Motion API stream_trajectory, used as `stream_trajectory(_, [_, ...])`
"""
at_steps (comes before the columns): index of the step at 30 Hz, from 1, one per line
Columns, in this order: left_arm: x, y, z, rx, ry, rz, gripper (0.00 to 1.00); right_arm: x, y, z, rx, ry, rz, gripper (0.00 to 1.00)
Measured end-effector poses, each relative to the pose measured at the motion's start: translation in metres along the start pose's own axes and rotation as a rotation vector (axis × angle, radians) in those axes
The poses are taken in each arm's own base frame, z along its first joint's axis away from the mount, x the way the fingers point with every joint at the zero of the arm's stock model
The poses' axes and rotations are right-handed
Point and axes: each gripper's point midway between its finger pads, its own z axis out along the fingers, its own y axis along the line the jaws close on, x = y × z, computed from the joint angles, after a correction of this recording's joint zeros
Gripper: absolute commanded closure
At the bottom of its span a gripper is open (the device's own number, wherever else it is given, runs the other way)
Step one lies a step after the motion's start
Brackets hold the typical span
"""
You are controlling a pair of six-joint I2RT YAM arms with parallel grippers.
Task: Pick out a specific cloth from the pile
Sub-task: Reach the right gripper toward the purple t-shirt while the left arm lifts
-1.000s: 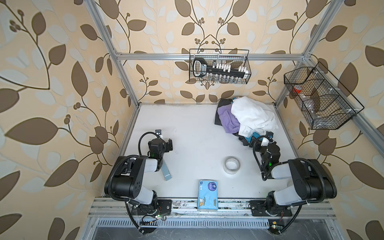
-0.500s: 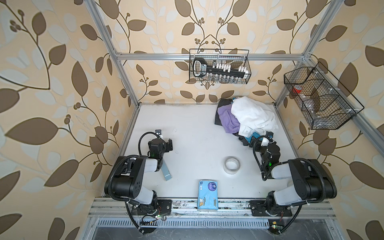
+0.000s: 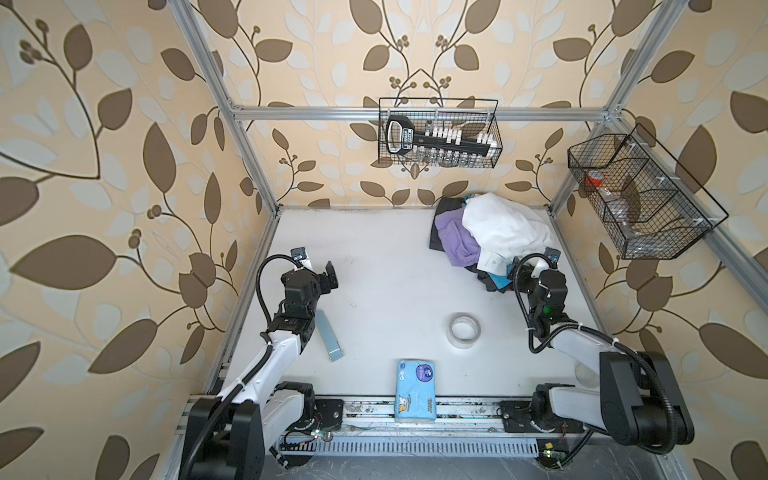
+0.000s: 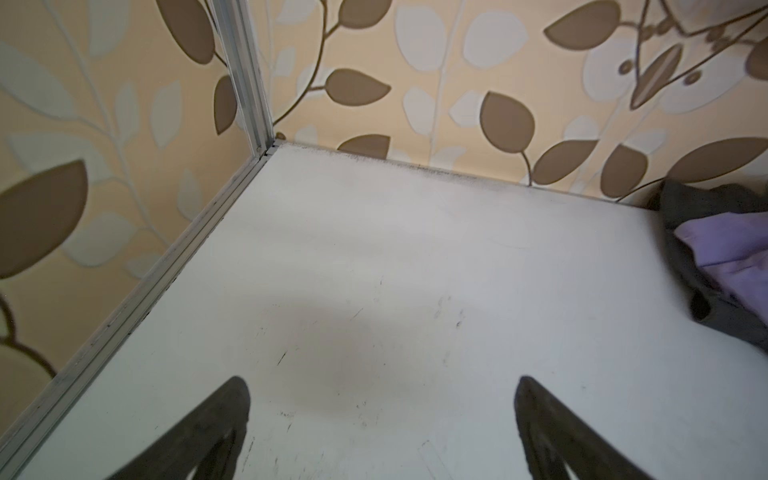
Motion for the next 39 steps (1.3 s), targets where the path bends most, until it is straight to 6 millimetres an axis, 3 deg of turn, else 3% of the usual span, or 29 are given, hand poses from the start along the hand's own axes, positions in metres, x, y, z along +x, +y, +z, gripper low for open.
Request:
stream_trajectory(2, [-0.006,-0.017,-0.008,0.071,0.005,0.003,0.01,0.003,-0.002,-0.003,0.016,0.047,0.008,0.00])
stream_trajectory(5, [-0.005,-0.060,-0.015,0.232,0.067,0.045,0.01,0.004,-0.002,-0.013,0.023,0.092,0.029,0.01])
stream_trajectory(8, [0.000,-0.101,-0.026,0.421,0.131,0.076,0.01,-0.003,0.011,-0.027,-0.004,0.105,0.032,0.00])
stream_trajectory(13, [0.013,-0.142,-0.051,0.696,0.209,0.081,0.01,-0.028,0.062,-0.047,-0.117,0.100,0.001,0.00])
stream_trajectory(17, [0.026,-0.168,-0.068,0.886,0.295,0.073,0.01,-0.028,0.103,-0.054,-0.183,0.132,-0.061,0.01])
stream_trajectory(22, [0.034,-0.189,-0.083,1.057,0.389,0.064,0.01,-0.003,0.155,-0.044,-0.201,0.233,-0.213,0.01])
stream_trajectory(27, [0.039,-0.198,-0.092,1.134,0.440,0.064,0.01,0.017,0.195,-0.029,-0.192,0.286,-0.335,0.07])
stream_trajectory(35, [0.047,-0.200,-0.097,1.153,0.480,0.063,0.01,0.034,0.226,0.016,-0.104,0.350,-0.470,0.17])
stream_trajectory(39, [0.048,-0.203,-0.101,1.166,0.484,0.071,0.01,0.038,0.231,0.030,-0.059,0.360,-0.517,0.24])
